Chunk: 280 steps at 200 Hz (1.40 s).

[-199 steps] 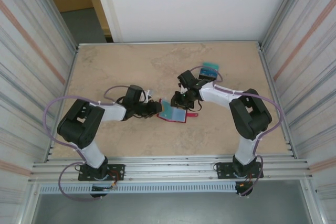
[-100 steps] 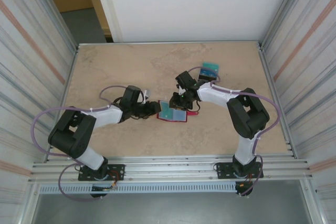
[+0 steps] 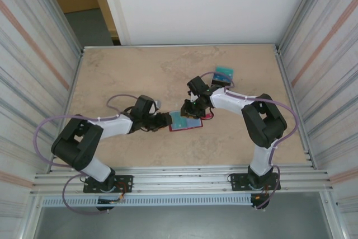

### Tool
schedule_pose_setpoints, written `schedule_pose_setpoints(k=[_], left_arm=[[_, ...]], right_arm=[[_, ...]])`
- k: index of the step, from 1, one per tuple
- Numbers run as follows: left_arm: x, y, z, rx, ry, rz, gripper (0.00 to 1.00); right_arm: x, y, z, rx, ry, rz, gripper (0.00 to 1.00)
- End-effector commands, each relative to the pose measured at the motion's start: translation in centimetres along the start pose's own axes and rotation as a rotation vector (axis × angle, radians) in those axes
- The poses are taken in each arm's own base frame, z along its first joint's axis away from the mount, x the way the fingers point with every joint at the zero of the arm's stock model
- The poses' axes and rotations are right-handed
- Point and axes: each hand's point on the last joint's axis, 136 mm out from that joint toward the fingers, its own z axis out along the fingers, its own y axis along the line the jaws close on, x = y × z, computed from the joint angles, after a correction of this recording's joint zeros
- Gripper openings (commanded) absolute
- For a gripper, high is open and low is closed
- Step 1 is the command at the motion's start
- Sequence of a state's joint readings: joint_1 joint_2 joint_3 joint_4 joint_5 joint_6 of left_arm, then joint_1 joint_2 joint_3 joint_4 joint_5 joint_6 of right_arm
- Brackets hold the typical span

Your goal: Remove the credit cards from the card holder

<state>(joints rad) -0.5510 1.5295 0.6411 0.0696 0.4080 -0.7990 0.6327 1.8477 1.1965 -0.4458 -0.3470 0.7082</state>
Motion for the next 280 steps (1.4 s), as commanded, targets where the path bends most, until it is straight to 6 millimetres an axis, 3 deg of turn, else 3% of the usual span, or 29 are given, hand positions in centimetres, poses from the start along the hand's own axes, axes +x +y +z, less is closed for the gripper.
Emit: schedule_pose_setpoints(k=[1,31,67,116,280], left_arm=[[-1.5,0.4,-2.3,-0.104,-0.09,0.027,0.48],[-3.1,-1.0,-3.5,-0.136,-0.139,0.08,0.42],[-3.5,-2.1,-1.3,-0.12,-0.095,0.091,0.31],[-3.4,-2.5,1.1,-0.089,-0.039,0.088,0.25],[-2.8,0.3,2.5,-0.165,0.007,0.058,0.17]], right_arm=[[-0.1,0.8,-0.9,-0.039,0.016,-0.051,0.32],[-0.4,1.1,-1.6,-0.076,0.011,-0.07,0.32],[-0.4,1.3,-1.2,-0.102,0.024,-0.055,0.32],[-0.3,1.3,-0.6,-0.114,0.043,-0.041,0.32],[0.0,-0.8,2.0,-0.114,0.089,0.024,0.31]])
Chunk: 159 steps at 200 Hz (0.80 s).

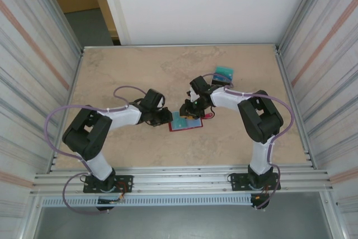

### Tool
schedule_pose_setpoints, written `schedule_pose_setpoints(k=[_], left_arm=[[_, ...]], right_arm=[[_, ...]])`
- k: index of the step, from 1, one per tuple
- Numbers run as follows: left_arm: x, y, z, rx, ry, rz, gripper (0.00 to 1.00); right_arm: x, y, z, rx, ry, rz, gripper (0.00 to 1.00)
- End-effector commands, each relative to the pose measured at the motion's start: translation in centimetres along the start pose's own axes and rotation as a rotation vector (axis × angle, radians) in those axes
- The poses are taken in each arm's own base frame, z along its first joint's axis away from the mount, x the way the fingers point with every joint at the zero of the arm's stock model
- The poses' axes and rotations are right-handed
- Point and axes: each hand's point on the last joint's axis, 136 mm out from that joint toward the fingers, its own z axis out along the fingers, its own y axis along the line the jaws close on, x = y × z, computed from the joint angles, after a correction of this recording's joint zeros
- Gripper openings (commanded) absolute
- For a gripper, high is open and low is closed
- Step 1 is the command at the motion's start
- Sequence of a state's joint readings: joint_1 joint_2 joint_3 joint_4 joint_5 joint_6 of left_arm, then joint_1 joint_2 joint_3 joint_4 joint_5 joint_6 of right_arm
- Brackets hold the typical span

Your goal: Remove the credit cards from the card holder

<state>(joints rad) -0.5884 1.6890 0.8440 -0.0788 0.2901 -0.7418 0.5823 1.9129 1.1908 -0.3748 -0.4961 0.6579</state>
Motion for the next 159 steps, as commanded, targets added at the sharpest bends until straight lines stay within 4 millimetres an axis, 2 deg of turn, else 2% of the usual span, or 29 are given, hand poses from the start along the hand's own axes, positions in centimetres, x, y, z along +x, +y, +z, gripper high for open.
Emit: schedule_pose_setpoints(k=[1,77,106,159], left_arm=[[-0.6,0.3,0.1,-0.02,-0.005,0.007,0.16],[-0.6,0.6,0.3,-0.035,-0.004,0.005,0.15],[-0.6,0.7,0.4,-0.042,-0.003,0.003,0.15],[-0.8,1.8,0.2,-0.082,0.002,-0.014,0.14]], right_arm=[[0.4,-0.9,0.6,-0.002,0.02,0.034,0.31],[0.5,-1.2,1.5,-0.023,0.032,0.051,0.32],[0.5,-0.1,1.5,-0.084,0.032,0.05,0.3],[-0.2,2.9,0.1,-0.284,0.013,0.042,0.28]])
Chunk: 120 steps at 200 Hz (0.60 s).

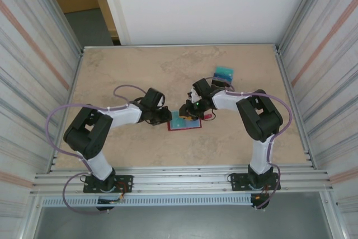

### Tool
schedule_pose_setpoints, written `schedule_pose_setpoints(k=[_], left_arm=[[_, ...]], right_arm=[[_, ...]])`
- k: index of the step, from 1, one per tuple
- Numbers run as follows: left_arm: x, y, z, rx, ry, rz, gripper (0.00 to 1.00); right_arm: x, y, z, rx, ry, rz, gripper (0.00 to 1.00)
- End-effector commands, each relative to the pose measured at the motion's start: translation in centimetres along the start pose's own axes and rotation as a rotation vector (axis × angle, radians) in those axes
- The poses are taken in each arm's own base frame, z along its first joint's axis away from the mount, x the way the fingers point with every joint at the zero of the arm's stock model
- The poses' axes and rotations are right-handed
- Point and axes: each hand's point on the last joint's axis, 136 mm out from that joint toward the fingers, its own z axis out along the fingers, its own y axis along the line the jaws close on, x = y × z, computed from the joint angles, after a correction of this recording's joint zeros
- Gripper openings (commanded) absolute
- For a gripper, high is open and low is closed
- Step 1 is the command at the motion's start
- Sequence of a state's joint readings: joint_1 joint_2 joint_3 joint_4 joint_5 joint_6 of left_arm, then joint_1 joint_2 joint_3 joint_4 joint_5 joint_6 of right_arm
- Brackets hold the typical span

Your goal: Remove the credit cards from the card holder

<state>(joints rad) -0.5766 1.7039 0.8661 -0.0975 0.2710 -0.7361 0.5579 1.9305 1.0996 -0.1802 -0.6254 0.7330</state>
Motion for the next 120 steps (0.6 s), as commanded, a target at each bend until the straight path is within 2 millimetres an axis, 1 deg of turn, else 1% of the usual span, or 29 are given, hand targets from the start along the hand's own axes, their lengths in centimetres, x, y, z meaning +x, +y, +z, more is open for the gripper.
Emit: schedule_pose_setpoints(k=[1,40,82,120], left_arm=[[-0.1,1.4,0.2,-0.059,0.013,-0.007,0.14],[-0.7,1.7,-0.3,-0.07,0.0,-0.007,0.14],[-0.3,2.1,-0.3,-0.077,0.01,-0.015,0.14],[-0.2,2.1,-0.2,-0.076,0.011,-0.017,0.14]], right_arm=[[-0.1,2.7,-0.7,-0.141,0.004,-0.006,0.28],[-0.4,3.2,-1.3,-0.185,-0.004,-0.001,0.27],[-0.5,3.7,-2.0,-0.197,-0.018,-0.008,0.27],[-0.6,3.8,-2.1,-0.203,-0.02,-0.008,0.25]])
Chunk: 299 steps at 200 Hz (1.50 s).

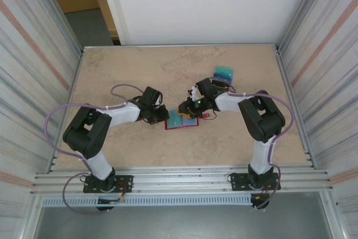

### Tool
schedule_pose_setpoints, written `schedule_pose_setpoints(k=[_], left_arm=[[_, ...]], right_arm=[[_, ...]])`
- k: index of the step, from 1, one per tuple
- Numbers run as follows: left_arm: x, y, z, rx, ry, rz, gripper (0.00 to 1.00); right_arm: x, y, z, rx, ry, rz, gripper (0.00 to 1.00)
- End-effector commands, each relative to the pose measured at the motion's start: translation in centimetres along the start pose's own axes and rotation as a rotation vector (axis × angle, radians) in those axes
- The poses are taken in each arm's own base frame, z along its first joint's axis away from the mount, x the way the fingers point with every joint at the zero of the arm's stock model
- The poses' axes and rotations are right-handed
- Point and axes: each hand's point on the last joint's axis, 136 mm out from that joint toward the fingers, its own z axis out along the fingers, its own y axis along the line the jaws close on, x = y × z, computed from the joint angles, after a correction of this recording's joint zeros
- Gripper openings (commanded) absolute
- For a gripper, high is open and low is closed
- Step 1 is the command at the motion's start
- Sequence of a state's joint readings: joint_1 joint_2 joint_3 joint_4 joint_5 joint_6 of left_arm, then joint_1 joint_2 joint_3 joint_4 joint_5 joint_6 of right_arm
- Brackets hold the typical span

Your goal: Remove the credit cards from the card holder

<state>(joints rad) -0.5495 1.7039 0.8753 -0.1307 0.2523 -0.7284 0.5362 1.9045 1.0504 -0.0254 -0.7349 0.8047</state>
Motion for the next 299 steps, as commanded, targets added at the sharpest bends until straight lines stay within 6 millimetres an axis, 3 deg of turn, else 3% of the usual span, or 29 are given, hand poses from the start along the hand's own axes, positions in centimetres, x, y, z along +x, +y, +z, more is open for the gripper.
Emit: schedule_pose_setpoints(k=[1,152,233,299], left_arm=[[0.4,1.0,0.2,-0.04,0.019,0.005,0.14],[0.6,0.5,0.3,-0.008,0.026,-0.009,0.13],[0.7,1.0,0.5,-0.021,0.036,-0.034,0.1],[0.6,1.2,0.5,-0.02,0.035,-0.041,0.1]], right_arm=[[-0.1,1.8,-1.0,-0.054,-0.006,-0.013,0.25],[0.2,2.8,0.9,-0.134,0.028,-0.026,0.23],[-0.9,2.5,-2.1,-0.152,-0.029,-0.009,0.21],[-1.1,2.5,-2.2,-0.153,-0.03,-0.003,0.19]])
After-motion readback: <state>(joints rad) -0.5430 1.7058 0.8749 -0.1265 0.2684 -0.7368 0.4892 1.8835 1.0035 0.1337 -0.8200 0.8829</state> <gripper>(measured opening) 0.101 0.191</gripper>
